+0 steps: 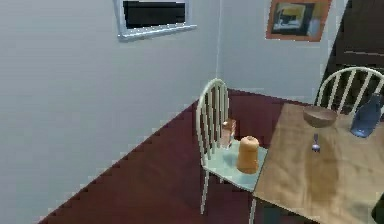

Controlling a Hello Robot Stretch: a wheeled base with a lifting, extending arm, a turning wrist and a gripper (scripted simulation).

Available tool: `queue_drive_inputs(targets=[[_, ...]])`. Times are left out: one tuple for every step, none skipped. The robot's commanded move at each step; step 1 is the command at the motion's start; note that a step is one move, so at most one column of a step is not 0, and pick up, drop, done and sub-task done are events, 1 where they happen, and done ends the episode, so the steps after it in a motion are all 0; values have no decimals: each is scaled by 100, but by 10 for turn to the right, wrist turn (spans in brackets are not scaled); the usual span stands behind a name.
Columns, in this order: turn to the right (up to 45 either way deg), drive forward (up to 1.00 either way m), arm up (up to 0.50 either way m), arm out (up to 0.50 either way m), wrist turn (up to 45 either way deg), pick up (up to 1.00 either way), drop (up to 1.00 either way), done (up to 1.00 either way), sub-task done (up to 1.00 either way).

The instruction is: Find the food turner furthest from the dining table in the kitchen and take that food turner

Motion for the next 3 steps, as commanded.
queue_drive_inputs(targets=[[-60, 0, 0, 0, 0, 0, 0, 0, 0], [0, 50, 0, 0, 0, 0, 0, 0, 0], [450, 0, 0, 0, 0, 0, 0, 0, 0]])
